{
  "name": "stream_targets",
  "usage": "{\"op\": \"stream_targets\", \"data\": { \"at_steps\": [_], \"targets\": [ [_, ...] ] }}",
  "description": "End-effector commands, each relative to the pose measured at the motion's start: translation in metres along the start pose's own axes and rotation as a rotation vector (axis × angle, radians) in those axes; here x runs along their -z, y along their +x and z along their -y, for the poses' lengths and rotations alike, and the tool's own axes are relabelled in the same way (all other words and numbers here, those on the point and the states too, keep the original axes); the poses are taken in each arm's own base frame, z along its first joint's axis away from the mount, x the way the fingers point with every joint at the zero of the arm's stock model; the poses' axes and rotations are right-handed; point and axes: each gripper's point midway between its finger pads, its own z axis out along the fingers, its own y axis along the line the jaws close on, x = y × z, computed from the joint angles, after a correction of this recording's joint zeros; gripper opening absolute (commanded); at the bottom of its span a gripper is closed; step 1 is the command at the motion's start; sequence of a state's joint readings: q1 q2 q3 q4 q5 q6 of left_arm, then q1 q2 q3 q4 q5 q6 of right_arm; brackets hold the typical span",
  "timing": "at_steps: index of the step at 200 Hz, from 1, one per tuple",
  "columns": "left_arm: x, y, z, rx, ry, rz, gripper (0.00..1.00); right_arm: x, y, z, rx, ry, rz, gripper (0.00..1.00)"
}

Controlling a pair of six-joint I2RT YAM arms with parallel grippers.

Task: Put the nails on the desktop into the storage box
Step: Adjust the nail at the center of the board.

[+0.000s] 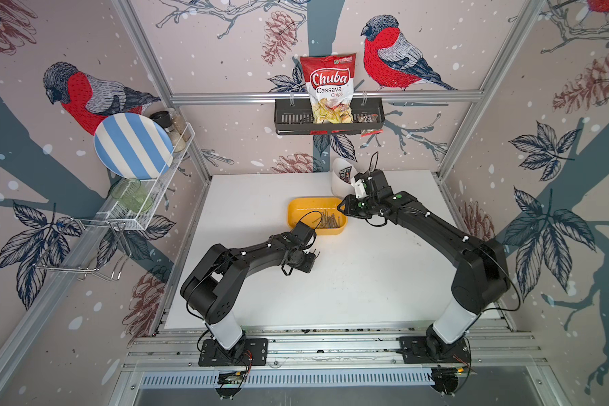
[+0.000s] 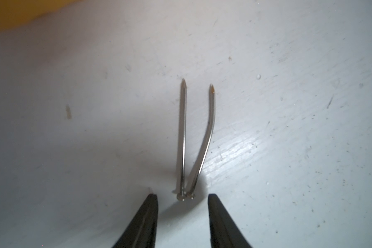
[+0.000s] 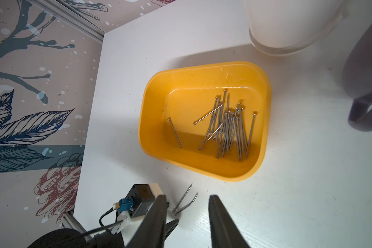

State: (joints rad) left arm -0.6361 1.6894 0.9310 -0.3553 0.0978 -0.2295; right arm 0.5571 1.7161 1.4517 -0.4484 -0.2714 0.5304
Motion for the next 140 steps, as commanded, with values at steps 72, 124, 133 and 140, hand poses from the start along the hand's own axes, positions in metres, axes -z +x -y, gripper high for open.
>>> {"op": "stream_targets", "data": {
  "at_steps": [72,124,133,140],
  "targets": [
    [0.009,-0.034,-0.002,0.024,-0.032,0.047,0.43,0.003,0.002,-0.002,0.003,-0.012,0.015,0.37],
    [-0.007,-0.039,0.000,0.014,-0.024,0.018,0.40,0.010,0.005,0.000,0.015,-0.004,0.019,0.37],
    [-0.009,-0.040,-0.001,0.013,-0.029,0.015,0.40,0.012,0.006,0.001,0.015,-0.002,0.021,0.37],
    [-0.010,-0.041,-0.001,0.011,-0.034,0.011,0.39,0.012,0.006,0.003,0.014,0.000,0.021,0.37]
  ]
}}
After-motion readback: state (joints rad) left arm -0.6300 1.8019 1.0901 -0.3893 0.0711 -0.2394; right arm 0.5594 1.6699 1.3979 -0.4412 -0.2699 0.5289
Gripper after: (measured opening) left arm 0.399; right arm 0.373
